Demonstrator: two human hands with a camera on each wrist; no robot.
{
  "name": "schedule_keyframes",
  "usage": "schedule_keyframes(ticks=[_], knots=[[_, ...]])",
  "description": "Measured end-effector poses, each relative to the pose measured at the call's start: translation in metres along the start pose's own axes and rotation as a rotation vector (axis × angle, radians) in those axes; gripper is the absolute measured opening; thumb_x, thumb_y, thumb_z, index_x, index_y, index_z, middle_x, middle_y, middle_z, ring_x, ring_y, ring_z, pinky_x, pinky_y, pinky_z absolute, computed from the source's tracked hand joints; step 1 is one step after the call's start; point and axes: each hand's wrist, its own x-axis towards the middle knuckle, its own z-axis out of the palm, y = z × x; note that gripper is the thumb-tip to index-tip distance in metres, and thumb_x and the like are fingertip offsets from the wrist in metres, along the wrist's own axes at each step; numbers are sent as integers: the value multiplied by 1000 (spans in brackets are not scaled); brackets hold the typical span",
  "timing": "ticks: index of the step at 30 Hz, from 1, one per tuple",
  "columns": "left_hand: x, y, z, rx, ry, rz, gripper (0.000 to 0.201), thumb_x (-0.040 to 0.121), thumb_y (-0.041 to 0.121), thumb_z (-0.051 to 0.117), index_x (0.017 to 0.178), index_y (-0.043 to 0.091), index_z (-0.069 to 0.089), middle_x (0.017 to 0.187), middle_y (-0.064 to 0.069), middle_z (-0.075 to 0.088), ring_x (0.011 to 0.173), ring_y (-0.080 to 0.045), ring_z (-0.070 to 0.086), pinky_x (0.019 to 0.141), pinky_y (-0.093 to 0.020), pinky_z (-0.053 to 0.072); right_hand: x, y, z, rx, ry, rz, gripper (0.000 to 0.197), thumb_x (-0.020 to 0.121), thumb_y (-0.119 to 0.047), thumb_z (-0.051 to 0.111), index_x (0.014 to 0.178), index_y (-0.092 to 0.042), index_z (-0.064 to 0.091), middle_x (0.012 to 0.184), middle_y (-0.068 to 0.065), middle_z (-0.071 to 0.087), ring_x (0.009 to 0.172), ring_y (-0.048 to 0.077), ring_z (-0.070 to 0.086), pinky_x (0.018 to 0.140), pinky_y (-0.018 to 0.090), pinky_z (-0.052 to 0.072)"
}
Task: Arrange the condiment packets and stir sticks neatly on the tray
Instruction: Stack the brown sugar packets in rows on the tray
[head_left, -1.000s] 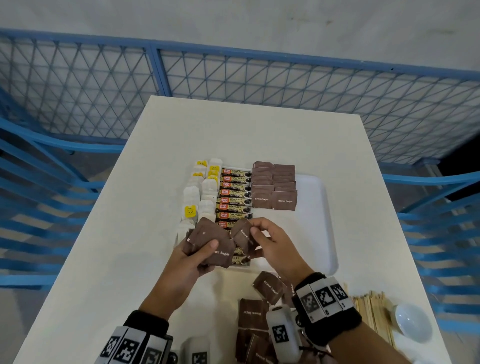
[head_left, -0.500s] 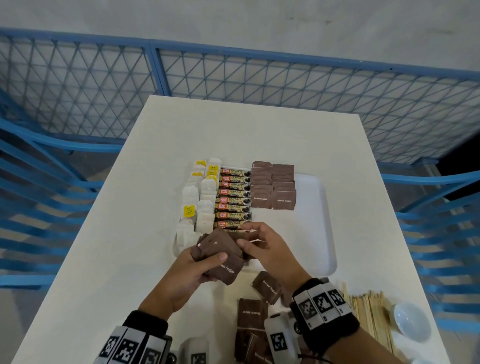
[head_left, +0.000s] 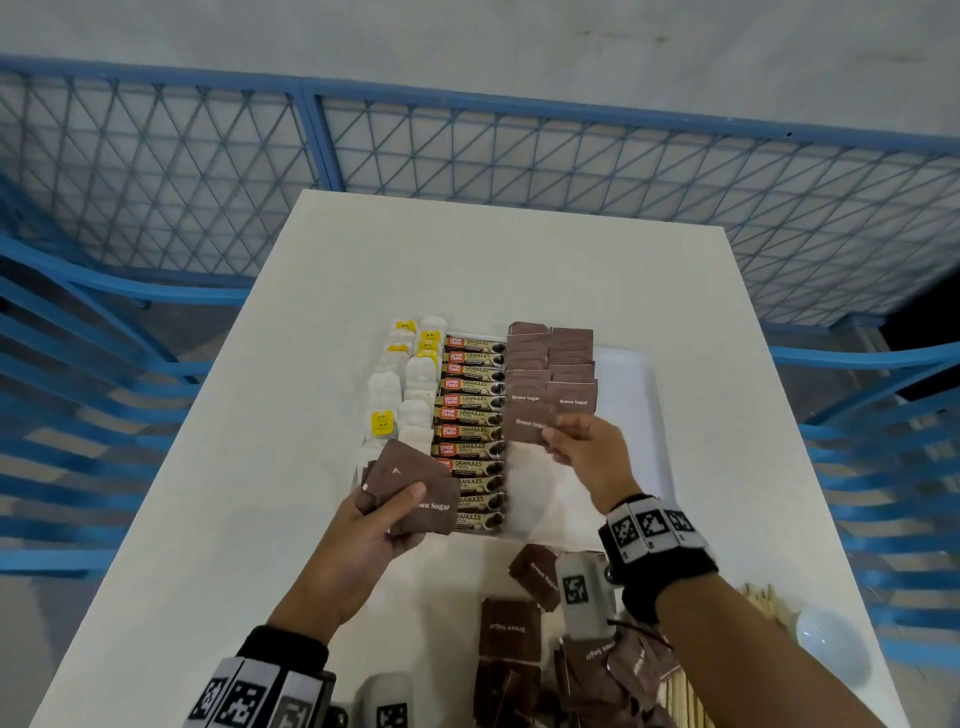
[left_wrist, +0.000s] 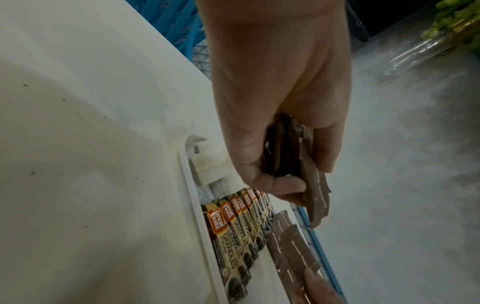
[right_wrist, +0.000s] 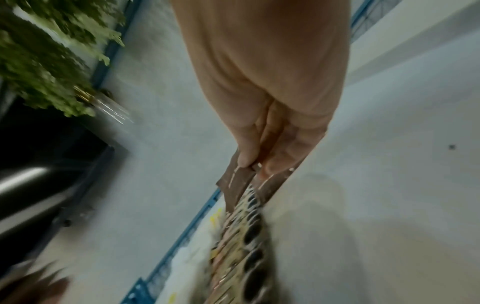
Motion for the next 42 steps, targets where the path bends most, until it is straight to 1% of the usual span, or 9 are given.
schedule_keyframes(ticks=[6, 13, 19, 23, 26, 31, 35, 38, 42], knots=[[3, 1, -2, -82, 15, -12, 20, 88, 3, 53, 103, 12, 63, 86, -1, 72, 75, -10, 65, 62, -24, 51, 38, 11, -2, -214, 95, -28, 21, 78, -8, 72, 72, -24, 60, 70, -2, 66, 63, 12, 57, 70, 28, 48], [5, 0, -3, -144, 19, -22, 25, 89, -2, 47, 104, 11, 61, 91, -4, 71, 78, -15, 68, 61, -24, 56, 53, 14, 8, -352, 124, -52, 10, 78, -13, 72, 83, -15, 63, 85, 5, 67, 81, 20, 62, 85, 35, 53], [2, -1, -1, -130, 18, -26, 25, 89, -2, 47, 103, 13, 62, 92, -3, 72, 82, -17, 67, 63, -26, 56, 54, 15, 11, -403, 167, -102, 13, 78, -12, 72, 81, -12, 60, 83, 5, 63, 79, 20, 60, 78, 29, 52], [2, -1, 2, -63, 2, -6, 23, 87, -2, 53, 103, 13, 63, 87, 0, 74, 77, -12, 70, 67, -27, 54, 52, 14, 13, -432, 192, -118, 17, 80, -13, 71, 89, -6, 59, 83, 4, 58, 77, 15, 54, 60, 11, 39], [1, -1, 4, -35, -14, 11, 33, 74, 3, 68, 104, 14, 63, 88, 1, 74, 77, -10, 70, 67, -26, 53, 43, 8, 13, -464, 197, -166, 19, 83, -18, 68, 94, -6, 58, 85, 4, 59, 79, 15, 53, 67, 17, 39], [2, -1, 8, -27, 9, 18, 25, 83, 1, 61, 105, 14, 63, 87, 3, 74, 76, -9, 69, 69, -28, 48, 1, -16, 22, -519, -203, -254, 24, 94, -34, 49, 90, -12, 59, 75, -7, 57, 65, 7, 50, 60, 14, 39], [2, -1, 9, -31, 9, 32, 38, 69, 4, 76, 104, 14, 64, 88, 2, 74, 77, -10, 67, 66, -24, 49, -41, -22, 24, -278, -556, -95, 37, 91, -42, 47, 88, -7, 61, 70, -4, 59, 60, 9, 53, 54, 13, 40], [3, -1, 9, -1, 31, 49, 26, 79, 2, 69, 102, 12, 65, 87, 0, 73, 79, -12, 65, 61, -21, 50, -56, -15, 26, -109, -680, -40, 10, 87, -16, 61, 83, -9, 57, 69, -1, 60, 60, 8, 58, 54, 17, 47], [2, -3, 10, 14, 14, 39, 21, 83, 4, 62, 100, 14, 66, 89, 0, 73, 80, -12, 66, 65, -24, 48, -57, -7, 27, -31, -666, -66, 12, 83, 0, 63, 85, -9, 56, 75, 5, 62, 63, 11, 63, 57, 19, 52]])
